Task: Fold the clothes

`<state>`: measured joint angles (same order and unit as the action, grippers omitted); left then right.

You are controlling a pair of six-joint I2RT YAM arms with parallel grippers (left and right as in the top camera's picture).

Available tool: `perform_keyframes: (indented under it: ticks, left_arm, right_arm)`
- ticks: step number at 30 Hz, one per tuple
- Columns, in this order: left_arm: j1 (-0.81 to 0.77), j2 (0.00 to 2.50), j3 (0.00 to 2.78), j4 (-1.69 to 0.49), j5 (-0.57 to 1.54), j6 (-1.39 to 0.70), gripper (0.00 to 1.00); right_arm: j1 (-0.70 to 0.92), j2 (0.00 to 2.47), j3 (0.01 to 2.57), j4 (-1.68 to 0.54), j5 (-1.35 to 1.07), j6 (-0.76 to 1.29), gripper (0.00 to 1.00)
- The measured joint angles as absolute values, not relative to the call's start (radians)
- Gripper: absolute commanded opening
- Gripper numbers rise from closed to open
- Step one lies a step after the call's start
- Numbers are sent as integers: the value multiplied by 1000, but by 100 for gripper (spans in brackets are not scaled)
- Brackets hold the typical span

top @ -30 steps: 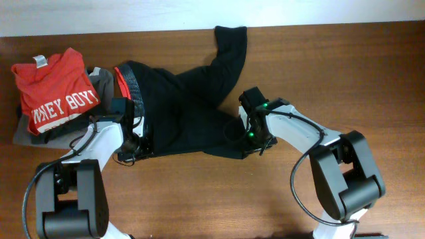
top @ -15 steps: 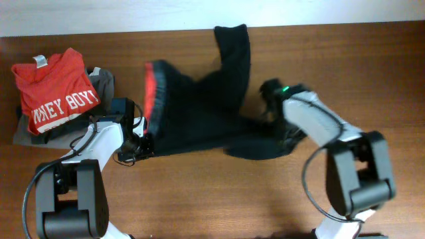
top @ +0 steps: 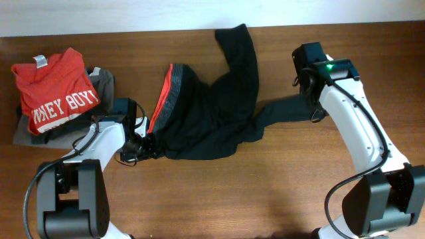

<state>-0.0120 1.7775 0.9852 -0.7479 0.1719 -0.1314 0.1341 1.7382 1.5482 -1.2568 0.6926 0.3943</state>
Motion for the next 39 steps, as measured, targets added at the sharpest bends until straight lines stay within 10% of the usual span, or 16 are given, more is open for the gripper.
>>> perform_keyframes:
  ticks: [12,33,36,39]
  left_arm:
    - [-12,1777,985,-752,171,-131,0]
    - [-11,1777,984,-736,171,-132,3]
    - [-11,1777,984,-735,171,-132,9]
    - [-11,1777,983,-732,171,-132,9]
  right_arm:
    - [96,1758,1546,-1086,410,353,86]
    - [-200,2110,1544,-817,74,344,95]
    - [-200,2147,1544,-806,64,344,73]
    - [-200,2149,1544,-802,54,343,21]
